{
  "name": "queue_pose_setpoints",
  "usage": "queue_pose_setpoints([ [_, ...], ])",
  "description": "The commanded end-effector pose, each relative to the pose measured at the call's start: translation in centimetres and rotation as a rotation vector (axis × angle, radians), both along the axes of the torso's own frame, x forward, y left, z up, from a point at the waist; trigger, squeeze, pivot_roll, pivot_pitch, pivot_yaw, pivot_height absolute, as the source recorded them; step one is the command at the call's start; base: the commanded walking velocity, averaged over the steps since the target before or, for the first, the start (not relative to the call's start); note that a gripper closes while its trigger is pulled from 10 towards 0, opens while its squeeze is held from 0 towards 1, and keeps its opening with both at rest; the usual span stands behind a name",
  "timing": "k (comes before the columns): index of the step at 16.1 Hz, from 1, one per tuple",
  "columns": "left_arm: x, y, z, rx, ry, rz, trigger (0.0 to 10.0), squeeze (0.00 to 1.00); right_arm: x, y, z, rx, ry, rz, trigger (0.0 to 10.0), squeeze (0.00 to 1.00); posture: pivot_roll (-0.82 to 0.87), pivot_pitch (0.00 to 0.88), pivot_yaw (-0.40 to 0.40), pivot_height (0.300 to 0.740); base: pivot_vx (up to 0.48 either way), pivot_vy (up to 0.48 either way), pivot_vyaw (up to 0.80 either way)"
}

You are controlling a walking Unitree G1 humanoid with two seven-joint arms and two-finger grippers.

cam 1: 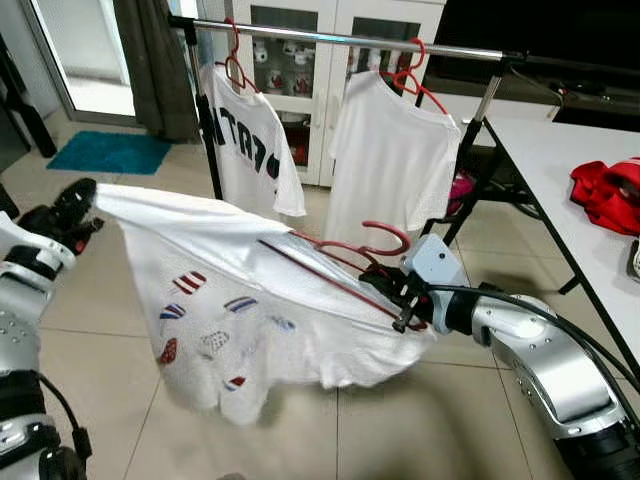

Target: Hang hanger

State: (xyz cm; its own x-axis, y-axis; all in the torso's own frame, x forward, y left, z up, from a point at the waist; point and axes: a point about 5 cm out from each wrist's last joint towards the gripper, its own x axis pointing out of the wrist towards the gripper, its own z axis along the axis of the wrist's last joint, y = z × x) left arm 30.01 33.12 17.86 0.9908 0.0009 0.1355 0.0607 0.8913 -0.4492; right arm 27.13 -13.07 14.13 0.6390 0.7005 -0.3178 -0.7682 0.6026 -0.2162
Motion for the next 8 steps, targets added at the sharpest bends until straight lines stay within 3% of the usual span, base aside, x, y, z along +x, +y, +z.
queue_pose_setpoints([
  [1,0.0,0.5,0.5,0.006,-0.022,0.047,0.0,0.00,0.1,-0.7,0.5,0.005,-0.020,-0.025,10.0,0.00,-0.15,0.000,-0.026,0.740,0.000,0.000,0.00],
  [3,0.6,-0.1,0.2,0.023,-0.008,0.036,0.0,0.00,0.1,-0.7,0.5,0.005,-0.022,-0.022,10.0,0.00,-0.15,0.000,-0.019,0.740,0.000,0.000,0.00],
  [4,0.6,-1.0,-0.3,0.057,0.030,-0.026,10.0,0.00,0.2,-0.8,0.4,-0.003,-0.024,-0.043,10.0,0.00,-0.16,0.000,-0.018,0.740,0.000,0.000,0.00],
  [5,0.6,-1.3,-0.6,0.074,0.042,-0.046,10.0,0.00,0.3,-0.9,0.4,-0.007,-0.024,-0.053,10.0,0.00,-0.16,0.000,-0.018,0.740,0.000,0.000,0.00],
  [6,0.5,-1.7,-0.9,0.097,0.044,-0.084,10.0,1.00,0.5,-1.1,0.3,-0.010,-0.017,-0.079,10.0,0.00,-0.16,0.000,-0.018,0.740,0.000,0.000,0.00],
  [8,0.3,-2.1,-0.9,0.124,0.042,-0.124,10.0,1.00,0.6,-1.2,0.3,0.009,0.001,-0.092,10.0,0.00,-0.16,0.000,-0.018,0.740,0.000,0.000,0.00],
])
